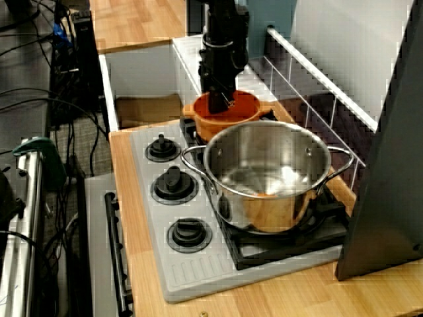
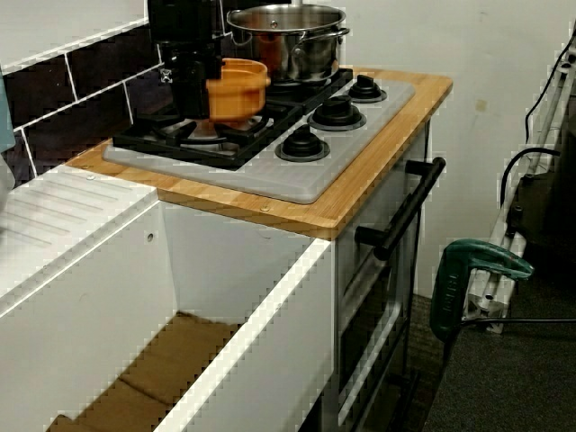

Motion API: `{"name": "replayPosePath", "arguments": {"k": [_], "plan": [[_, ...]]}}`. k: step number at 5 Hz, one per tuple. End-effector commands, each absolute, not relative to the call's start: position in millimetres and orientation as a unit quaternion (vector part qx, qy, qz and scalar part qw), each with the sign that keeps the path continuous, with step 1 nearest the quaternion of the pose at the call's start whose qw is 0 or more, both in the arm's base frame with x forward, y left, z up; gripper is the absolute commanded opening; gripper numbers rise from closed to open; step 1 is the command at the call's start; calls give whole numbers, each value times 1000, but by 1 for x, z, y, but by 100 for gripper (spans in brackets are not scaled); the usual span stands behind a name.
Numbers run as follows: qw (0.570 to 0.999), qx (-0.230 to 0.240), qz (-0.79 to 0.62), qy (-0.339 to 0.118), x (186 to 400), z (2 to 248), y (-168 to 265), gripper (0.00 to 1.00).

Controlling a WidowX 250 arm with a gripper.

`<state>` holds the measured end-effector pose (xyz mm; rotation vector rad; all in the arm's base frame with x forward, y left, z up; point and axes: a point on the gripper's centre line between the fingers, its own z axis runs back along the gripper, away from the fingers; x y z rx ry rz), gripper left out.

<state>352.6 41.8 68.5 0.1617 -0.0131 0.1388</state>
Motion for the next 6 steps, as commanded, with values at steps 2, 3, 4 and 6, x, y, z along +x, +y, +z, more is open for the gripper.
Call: {"name": "replayPosePath", "arguments": {"k": [2, 3, 4, 6], "plan": [[994, 54, 82, -46, 349, 105, 47, 100], [995, 40, 80, -51, 347, 118, 48, 100], [995, 27, 81, -58, 344, 131, 49, 100], [995, 5, 38, -89, 334, 163, 27, 100]]}}
